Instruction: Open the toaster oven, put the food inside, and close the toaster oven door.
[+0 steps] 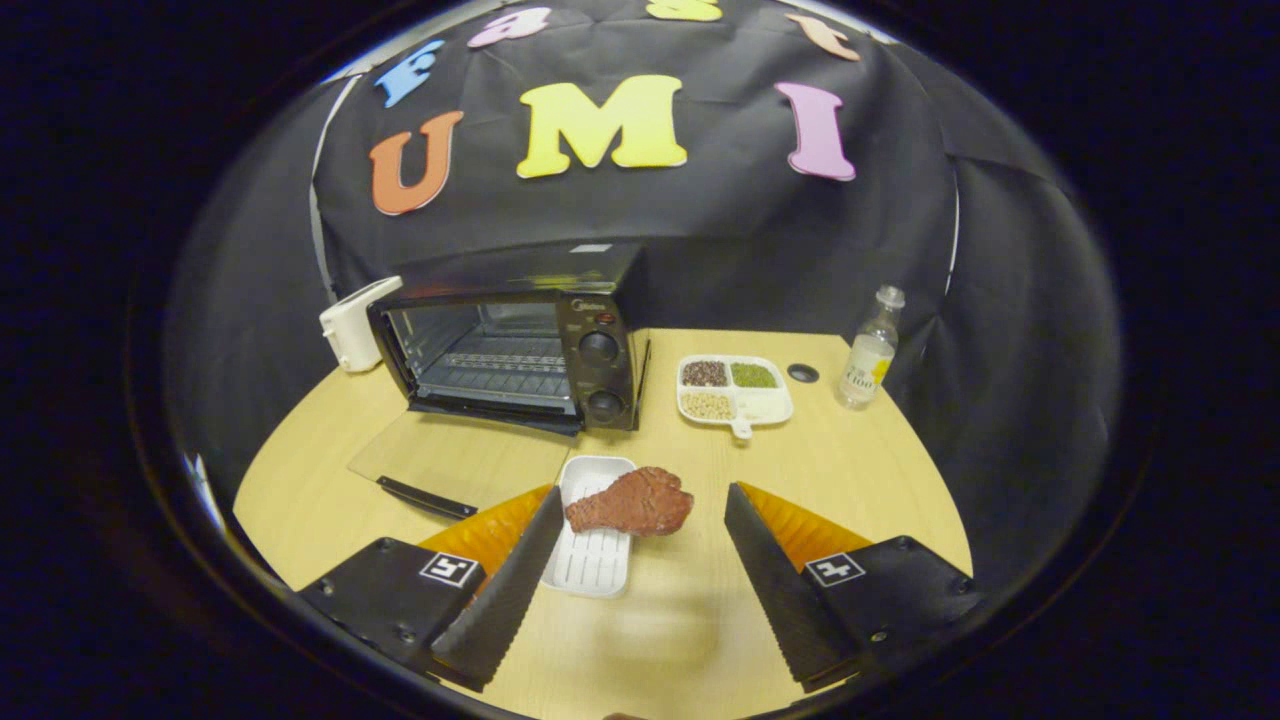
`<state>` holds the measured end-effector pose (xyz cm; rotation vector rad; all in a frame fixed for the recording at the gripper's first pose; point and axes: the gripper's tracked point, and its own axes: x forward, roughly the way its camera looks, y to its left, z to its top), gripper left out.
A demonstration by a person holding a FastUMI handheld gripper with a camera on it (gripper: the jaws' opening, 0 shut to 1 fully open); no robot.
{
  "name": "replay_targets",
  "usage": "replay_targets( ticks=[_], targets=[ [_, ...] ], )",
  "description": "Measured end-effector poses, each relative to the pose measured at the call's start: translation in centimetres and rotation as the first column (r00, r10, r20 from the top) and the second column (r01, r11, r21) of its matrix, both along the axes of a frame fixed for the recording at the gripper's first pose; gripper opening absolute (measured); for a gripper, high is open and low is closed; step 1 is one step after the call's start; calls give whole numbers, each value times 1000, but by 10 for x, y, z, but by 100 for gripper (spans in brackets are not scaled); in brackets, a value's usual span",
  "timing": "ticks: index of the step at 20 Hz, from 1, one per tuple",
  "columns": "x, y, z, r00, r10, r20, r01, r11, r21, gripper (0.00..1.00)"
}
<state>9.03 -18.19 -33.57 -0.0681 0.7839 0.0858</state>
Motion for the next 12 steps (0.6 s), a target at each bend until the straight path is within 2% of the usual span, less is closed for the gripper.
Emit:
replay_targets(
  ticks=[3, 7, 10, 12],
  targets=[
    [9, -25, -9, 994, 9, -110, -3, 999, 53, 100],
    [16, -29, -38, 960, 43, -276, 23, 972, 232, 96],
    [20, -30, -63, 923, 99, -372, 23, 951, 309, 84],
    [19, -14, -67, 893, 178, -413, 6, 913, 407, 80]
  ],
)
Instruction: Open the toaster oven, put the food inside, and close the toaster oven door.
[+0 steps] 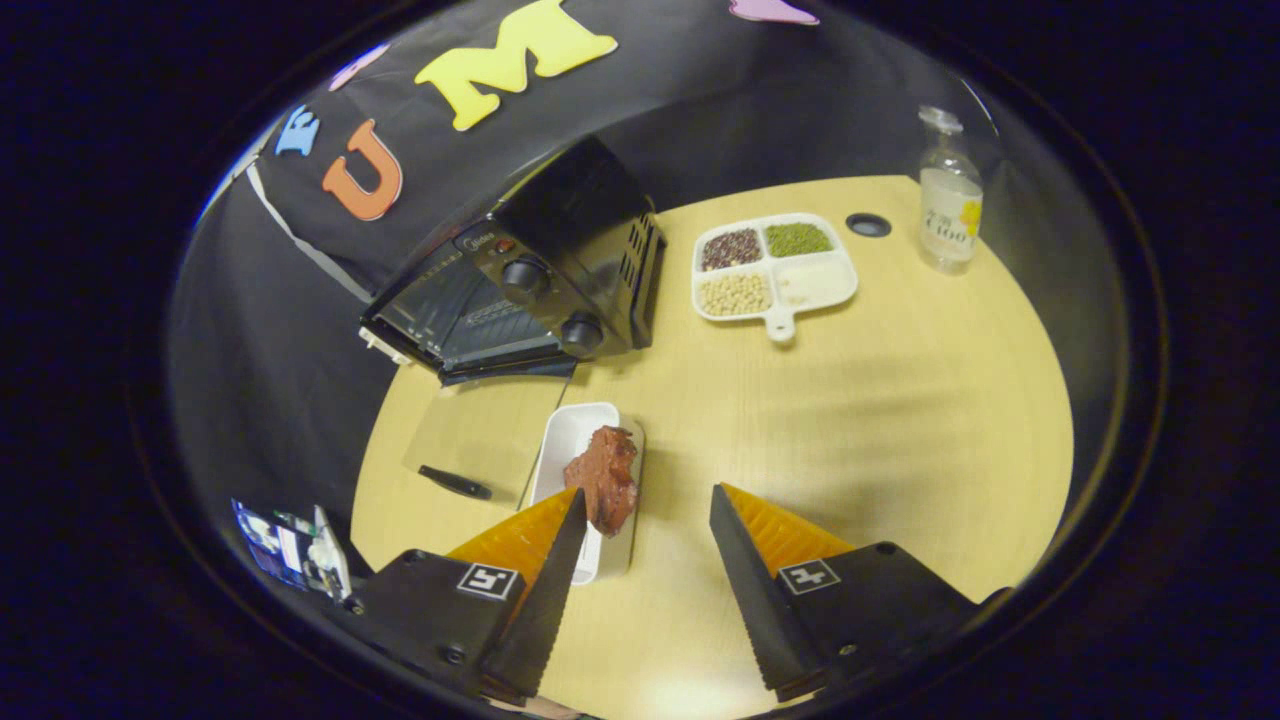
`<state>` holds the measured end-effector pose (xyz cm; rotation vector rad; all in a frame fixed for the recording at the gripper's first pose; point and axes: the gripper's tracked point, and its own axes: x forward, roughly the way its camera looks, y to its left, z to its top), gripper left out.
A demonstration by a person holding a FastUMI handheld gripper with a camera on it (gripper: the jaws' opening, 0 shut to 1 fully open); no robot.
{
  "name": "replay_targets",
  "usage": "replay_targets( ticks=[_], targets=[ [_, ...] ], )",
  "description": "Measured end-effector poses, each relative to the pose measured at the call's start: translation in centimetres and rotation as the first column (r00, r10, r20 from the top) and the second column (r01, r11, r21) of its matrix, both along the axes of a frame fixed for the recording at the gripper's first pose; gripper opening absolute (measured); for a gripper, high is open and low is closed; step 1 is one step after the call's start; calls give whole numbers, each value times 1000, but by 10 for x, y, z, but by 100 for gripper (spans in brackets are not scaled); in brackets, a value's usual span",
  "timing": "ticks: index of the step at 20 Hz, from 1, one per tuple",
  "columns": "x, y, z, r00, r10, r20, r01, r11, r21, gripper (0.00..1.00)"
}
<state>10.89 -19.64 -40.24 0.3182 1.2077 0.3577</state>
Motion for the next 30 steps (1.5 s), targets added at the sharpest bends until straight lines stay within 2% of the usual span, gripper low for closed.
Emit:
replay_targets(
  ticks=[1, 3, 6, 8, 12, 18, 21, 24, 28, 30],
  targets=[
    [0, 6, -1, 1000, 5, -17, -4, 999, 43, 77],
    [4, 1, -8, 1000, -4, -29, 5, 999, 37, 70],
    [-3, 8, -6, 998, -16, -62, 21, 997, 78, 29],
    [-5, 13, 1, 1000, 8, -13, -7, 995, 95, 16],
    [-19, 17, 15, 990, 85, 109, -84, 996, -10, 9],
    [-40, 40, 61, 950, 158, 269, -122, 982, -144, 6],
    [-49, 57, 73, 928, 214, 305, -146, 962, -230, 6],
    [-51, 74, 79, 900, 280, 333, -164, 927, -338, 6],
    [-52, 119, 81, 871, 334, 361, -198, 909, -366, 6],
    [-51, 138, 76, 850, 379, 366, -218, 886, -410, 6]
  ],
)
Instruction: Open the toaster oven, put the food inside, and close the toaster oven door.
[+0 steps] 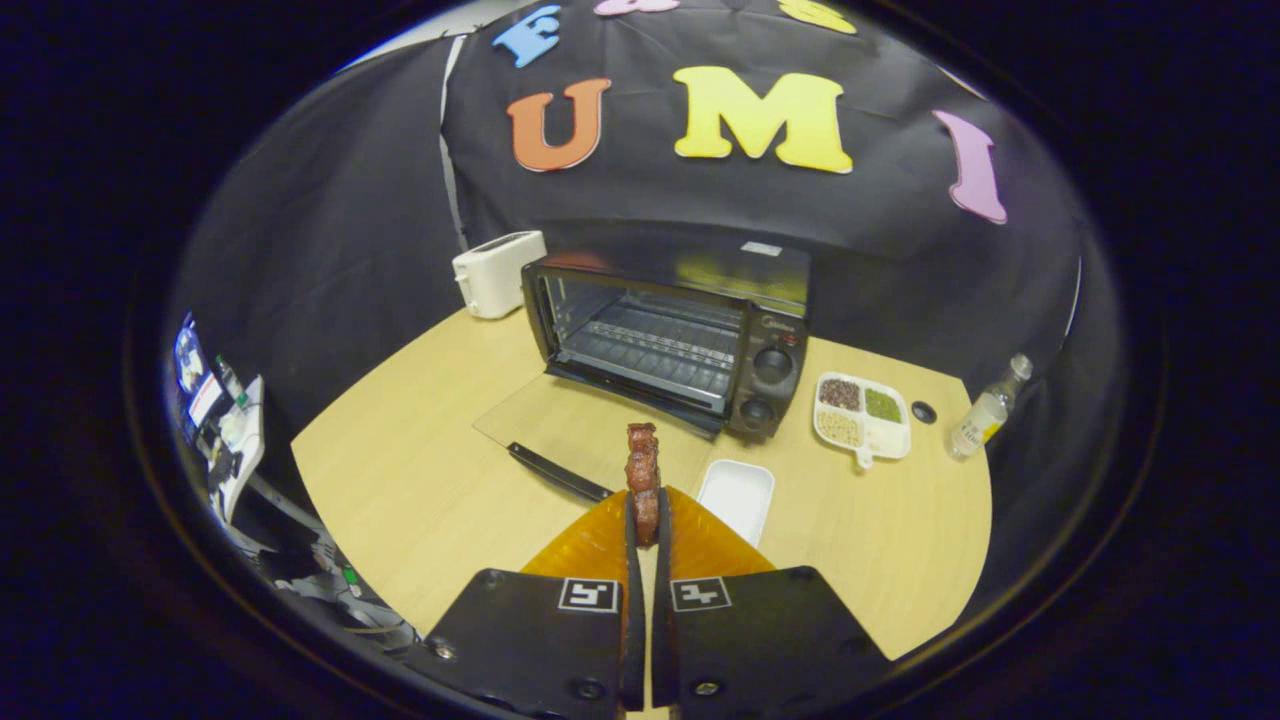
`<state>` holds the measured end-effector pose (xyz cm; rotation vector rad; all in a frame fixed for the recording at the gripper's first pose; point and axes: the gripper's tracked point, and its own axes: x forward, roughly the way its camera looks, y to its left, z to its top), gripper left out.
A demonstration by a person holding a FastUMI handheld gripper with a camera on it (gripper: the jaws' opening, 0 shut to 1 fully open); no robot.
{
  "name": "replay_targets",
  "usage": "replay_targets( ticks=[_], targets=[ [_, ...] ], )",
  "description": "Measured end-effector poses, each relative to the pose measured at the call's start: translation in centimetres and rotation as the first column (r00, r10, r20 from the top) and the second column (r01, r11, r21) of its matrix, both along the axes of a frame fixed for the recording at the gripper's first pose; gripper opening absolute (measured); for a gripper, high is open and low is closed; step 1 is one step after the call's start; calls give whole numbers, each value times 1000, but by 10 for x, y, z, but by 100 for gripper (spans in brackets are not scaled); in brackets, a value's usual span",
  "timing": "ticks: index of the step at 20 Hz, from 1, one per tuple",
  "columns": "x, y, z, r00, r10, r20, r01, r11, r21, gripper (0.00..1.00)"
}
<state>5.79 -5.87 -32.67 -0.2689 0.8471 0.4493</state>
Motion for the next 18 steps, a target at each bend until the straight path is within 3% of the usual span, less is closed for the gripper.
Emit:
replay_targets(
  ticks=[3, 7, 11, 18],
  targets=[
    [2, 31, -14, 999, 35, 13, -35, 999, -38, 6],
    [16, 65, -30, 996, 30, 79, -25, 998, -53, 6],
    [35, 91, -43, 987, -60, 151, 57, 998, 20, 6],
    [82, 117, -51, 930, -237, 282, 189, 964, 186, 6]
  ],
)
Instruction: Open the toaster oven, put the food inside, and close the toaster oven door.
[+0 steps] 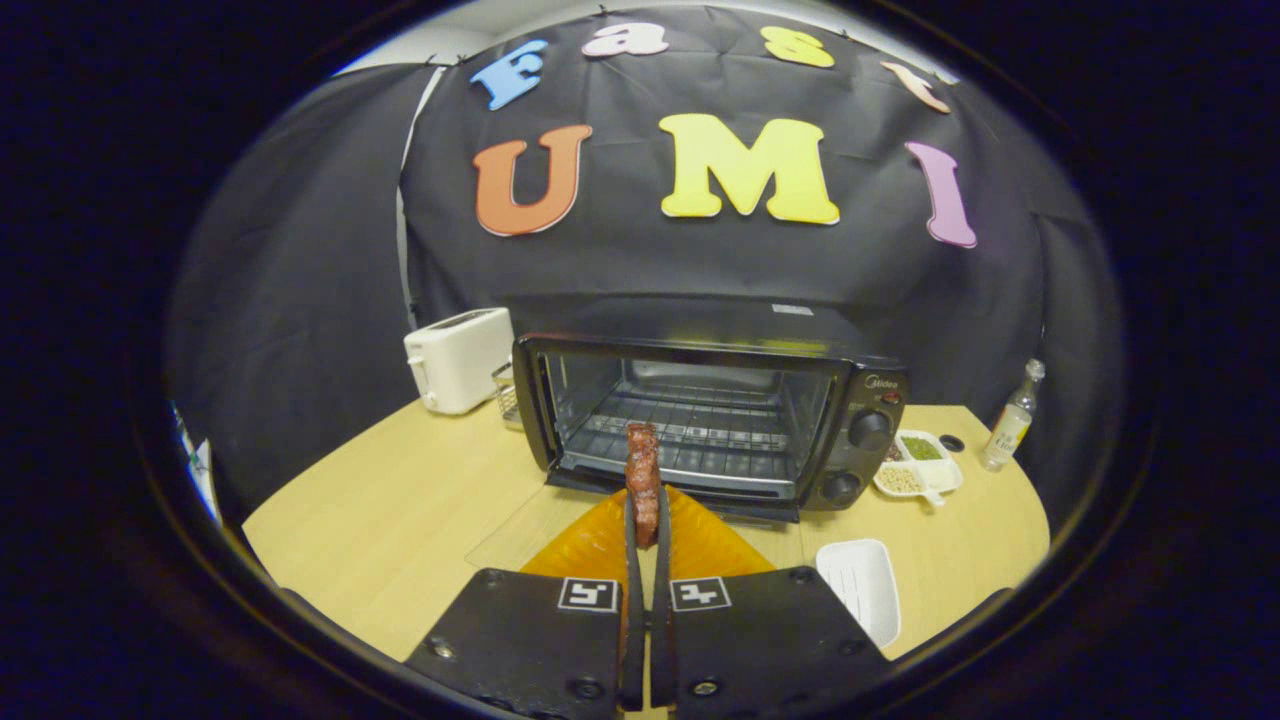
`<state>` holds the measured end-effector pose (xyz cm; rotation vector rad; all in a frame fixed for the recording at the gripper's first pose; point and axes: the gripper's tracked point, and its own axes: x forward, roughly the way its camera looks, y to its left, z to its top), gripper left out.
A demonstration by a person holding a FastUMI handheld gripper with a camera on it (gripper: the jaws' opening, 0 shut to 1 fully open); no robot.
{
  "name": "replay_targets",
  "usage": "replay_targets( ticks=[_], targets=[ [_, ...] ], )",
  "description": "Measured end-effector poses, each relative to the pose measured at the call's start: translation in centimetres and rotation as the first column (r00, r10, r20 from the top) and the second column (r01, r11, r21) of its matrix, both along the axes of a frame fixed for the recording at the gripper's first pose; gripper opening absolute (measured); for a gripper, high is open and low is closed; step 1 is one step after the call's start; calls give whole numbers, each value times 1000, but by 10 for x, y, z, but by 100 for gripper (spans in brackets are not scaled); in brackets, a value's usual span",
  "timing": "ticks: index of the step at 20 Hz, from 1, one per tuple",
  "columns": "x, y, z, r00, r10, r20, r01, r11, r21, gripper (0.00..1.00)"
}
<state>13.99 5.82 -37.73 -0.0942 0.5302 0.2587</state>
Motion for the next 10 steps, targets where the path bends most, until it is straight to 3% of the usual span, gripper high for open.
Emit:
replay_targets(
  ticks=[6, 10],
  targets=[
    [46, 8, -17, 995, -84, 59, 80, 995, 55, 6],
    [70, 21, -18, 993, -114, 18, 106, 966, 237, 6]
  ],
)
